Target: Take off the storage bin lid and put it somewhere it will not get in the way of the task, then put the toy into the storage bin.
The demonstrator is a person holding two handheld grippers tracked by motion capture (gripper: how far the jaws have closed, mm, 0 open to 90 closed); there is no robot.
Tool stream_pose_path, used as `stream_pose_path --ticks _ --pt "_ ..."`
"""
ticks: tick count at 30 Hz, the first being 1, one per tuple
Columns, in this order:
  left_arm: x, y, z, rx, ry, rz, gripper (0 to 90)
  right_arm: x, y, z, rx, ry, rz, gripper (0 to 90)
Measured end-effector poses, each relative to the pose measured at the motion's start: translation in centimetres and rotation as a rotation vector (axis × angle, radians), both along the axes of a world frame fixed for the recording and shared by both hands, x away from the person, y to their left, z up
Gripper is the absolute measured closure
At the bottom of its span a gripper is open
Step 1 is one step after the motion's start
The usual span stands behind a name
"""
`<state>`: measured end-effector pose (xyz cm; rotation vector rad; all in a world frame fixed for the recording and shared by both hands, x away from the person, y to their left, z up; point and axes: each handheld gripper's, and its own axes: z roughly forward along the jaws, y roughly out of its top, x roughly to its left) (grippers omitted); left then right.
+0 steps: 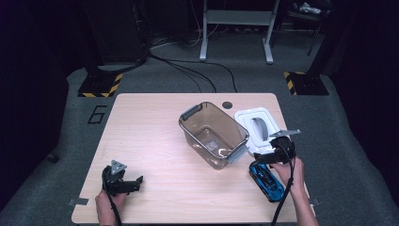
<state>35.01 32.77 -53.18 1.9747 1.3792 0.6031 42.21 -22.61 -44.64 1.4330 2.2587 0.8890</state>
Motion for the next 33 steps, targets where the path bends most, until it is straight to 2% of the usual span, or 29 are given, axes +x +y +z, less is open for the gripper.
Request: stream_pose_path --ticks 8,14,19,22,26,33 --pt "0.0 0.0 0.0 -0.001 0.0 -0.001 2.1 -0.6 0.5 -0.3 -0.012 0.019 0.008 0.0" --pt "0.0 0.0 0.0 0.0 -0.007 0.001 2.1 -1.0 1.2 -1.5 -0.044 0.068 0.018 0.0" --pt "0.0 0.0 0.0 -0.003 0.002 0.0 2.1 -1.2 1.7 -2.6 -0.066 0.101 0.013 0.0" --pt "0.0 0.0 0.0 -0.002 0.0 0.0 2.1 -1.4 2.1 -3.0 -0.065 0.111 0.013 0.0" --pt "0.0 0.0 0.0 -0.003 0.001 0.0 2.1 -1.3 2.6 -3.5 -0.087 0.123 0.008 0.0" --pt "0.0 0.0 0.0 -0.004 0.003 -0.001 2.1 -1.3 2.9 -4.0 -0.113 0.117 0.007 11.7"
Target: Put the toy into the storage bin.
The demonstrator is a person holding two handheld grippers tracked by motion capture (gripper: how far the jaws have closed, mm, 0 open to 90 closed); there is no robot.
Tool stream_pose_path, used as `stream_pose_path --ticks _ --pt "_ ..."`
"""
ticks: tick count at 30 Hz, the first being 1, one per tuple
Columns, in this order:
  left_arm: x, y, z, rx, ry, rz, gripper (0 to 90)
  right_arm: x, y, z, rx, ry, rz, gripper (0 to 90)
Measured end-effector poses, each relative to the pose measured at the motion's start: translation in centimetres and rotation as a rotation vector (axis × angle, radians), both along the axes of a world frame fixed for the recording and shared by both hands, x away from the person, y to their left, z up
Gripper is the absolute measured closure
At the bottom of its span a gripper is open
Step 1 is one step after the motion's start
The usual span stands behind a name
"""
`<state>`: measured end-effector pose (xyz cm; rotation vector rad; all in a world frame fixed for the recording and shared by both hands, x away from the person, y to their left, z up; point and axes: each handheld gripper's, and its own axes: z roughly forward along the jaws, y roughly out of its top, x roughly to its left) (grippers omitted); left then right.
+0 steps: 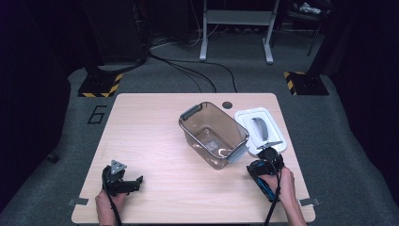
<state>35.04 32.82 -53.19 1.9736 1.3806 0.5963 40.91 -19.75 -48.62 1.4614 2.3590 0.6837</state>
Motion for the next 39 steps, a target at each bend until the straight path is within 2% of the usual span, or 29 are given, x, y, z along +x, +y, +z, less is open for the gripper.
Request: stream_pose_path --ticks 5,8,11,18,23,27,34,39 --pt "0.0 0.0 0.0 0.0 0.0 0.0 2.1 0.1 0.2 -0.2 -0.001 0.015 0.009 15.0" --pt "0.0 0.0 0.0 0.0 -0.001 0.0 2.1 0.0 0.3 -0.4 0.003 0.021 0.017 23.1" --pt "0.0 0.0 0.0 0.0 0.0 0.0 2.1 -0.1 0.2 -0.4 -0.004 0.006 0.029 23.5" --pt "0.0 0.0 0.0 0.002 -0.002 -0.001 2.1 -0.4 -0.3 -0.3 0.029 0.019 0.033 23.9" --pt "0.0 0.0 0.0 0.0 0.0 0.0 2.1 -0.7 -0.6 0.6 0.045 0.012 0.039 24.0" --pt "0.0 0.0 0.0 0.0 0.0 -0.001 2.2 -1.0 -1.1 2.0 0.077 -0.018 0.048 24.1" --pt "0.0 0.0 0.0 0.0 0.0 0.0 2.2 -1.7 -2.1 4.9 0.137 -0.094 0.018 24.2" --pt "0.0 0.0 0.0 0.0 0.0 0.0 2.2 -2.1 -2.7 6.3 0.144 -0.154 -0.002 24.2"
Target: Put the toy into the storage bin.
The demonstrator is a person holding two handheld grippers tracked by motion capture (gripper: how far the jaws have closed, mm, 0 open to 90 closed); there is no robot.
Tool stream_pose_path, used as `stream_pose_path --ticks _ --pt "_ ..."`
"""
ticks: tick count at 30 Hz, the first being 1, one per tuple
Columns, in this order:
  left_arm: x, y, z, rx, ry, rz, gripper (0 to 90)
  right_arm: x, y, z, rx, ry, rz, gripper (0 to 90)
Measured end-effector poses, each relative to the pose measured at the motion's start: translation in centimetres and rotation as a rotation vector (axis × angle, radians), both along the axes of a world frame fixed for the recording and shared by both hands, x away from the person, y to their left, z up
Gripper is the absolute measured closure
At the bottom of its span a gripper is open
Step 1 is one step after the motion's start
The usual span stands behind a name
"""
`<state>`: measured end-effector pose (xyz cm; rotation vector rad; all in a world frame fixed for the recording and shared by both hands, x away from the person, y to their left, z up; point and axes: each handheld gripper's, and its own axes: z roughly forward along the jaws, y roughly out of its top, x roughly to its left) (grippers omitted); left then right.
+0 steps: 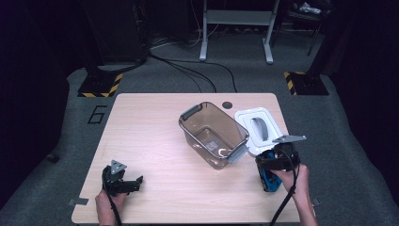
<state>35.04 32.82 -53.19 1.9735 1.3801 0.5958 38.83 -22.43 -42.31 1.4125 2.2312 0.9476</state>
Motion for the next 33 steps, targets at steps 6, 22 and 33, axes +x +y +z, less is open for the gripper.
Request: stream_pose_path --ticks 6,22,33 --pt "0.0 0.0 0.0 0.001 0.0 0.0 2.2 0.0 -0.4 1.2 0.003 -0.032 -0.009 24.2" --pt "0.0 0.0 0.0 0.002 -0.001 -0.001 2.2 2.3 -0.2 2.9 -0.024 -0.067 -0.03 24.2" --pt "0.0 0.0 0.0 0.0 0.0 0.0 2.2 3.4 -0.4 4.2 -0.017 -0.094 -0.043 24.2"
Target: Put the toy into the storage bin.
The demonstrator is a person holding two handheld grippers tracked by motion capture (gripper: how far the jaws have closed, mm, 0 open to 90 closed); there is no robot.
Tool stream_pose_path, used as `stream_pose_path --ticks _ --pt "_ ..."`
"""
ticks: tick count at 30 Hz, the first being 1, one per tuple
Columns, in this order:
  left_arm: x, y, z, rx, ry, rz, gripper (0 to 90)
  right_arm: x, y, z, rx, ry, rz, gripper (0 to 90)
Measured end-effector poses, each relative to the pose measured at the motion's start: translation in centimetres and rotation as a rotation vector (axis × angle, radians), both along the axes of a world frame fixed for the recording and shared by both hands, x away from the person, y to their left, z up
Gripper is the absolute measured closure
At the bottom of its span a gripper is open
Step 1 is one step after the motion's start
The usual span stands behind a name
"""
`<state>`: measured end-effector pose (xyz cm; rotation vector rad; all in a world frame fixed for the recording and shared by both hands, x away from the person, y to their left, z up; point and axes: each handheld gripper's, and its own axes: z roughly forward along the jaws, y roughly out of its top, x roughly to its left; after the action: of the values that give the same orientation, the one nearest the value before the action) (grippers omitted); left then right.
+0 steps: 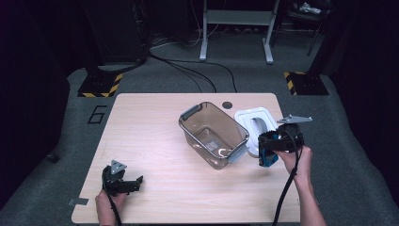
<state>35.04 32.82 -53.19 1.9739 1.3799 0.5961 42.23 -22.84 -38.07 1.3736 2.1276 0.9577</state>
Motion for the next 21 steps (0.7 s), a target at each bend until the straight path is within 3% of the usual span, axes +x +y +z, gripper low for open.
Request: stream_pose_path --ticks 9,21 --pt "0.0 0.0 0.0 0.0 0.0 0.0 2.2 0.7 -0.3 0.9 0.016 -0.019 -0.028 24.2" --pt "0.0 0.0 0.0 0.0 0.0 0.0 2.2 2.1 -0.1 2.2 -0.012 -0.034 -0.036 24.2"
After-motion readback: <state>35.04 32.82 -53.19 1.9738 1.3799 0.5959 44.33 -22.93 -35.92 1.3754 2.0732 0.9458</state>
